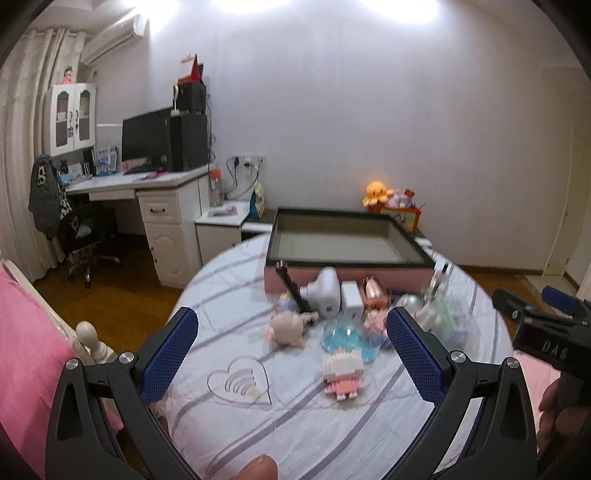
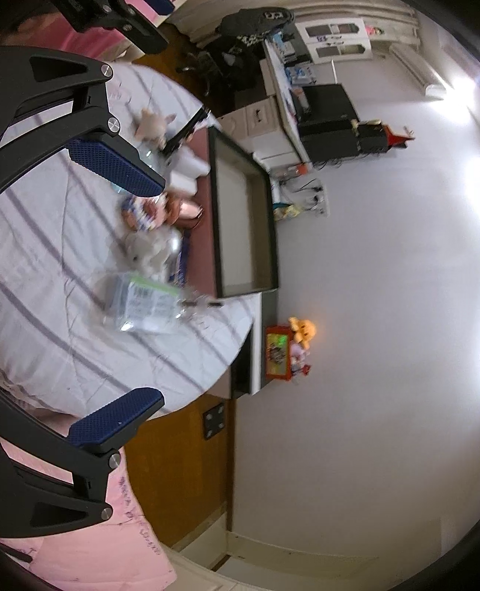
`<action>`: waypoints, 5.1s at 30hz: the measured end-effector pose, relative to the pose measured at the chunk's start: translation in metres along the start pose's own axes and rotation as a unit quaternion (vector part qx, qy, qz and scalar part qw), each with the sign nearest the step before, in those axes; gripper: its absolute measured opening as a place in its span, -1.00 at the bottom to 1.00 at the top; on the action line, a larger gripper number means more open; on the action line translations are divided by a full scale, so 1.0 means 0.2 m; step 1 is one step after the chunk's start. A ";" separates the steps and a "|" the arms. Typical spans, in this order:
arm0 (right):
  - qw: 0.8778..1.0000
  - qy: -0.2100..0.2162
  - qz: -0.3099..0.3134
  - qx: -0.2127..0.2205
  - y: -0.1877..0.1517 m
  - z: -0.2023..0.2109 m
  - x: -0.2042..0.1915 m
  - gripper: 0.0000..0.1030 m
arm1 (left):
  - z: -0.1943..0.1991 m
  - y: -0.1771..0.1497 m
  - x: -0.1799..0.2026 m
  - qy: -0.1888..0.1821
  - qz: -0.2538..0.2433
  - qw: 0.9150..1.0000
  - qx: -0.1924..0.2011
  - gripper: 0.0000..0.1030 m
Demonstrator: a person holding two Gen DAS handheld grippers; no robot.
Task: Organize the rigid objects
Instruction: 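Grasp pink-white block figure with left tool while right tool grasps clear box, then lower block figure into pink box with left tool while right tool releases clear box, then withdraw both tools from the pink box back over the toys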
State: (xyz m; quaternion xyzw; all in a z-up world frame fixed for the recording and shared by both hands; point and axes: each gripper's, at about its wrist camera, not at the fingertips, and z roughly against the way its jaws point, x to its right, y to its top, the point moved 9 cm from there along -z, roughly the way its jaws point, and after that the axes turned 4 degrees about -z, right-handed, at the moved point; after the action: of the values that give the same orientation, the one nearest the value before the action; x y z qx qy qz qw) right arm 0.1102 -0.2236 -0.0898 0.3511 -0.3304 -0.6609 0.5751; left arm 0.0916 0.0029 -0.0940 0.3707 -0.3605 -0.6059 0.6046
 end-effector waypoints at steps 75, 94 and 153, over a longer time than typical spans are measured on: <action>0.983 0.121 0.024 -0.139 0.36 -1.01 -0.33 0.22 | -1.17 0.48 0.19 -0.103 0.000 0.987 -0.125 -0.11; 0.976 0.094 0.059 -0.187 0.23 -1.13 -0.35 0.71 | -1.27 0.40 0.15 -0.069 0.009 0.987 -0.148 0.95; 0.995 0.091 0.008 -0.043 -0.07 -0.15 -0.17 0.75 | -0.20 -0.05 -0.01 -0.018 0.007 1.000 -0.001 1.00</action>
State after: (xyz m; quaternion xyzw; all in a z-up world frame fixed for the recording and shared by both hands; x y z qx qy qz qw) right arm 0.1311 -0.1895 -0.1155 0.3820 -0.2503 -0.6351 0.6229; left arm 0.1225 0.0058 -0.1208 0.3563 -0.3732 -0.6087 0.6028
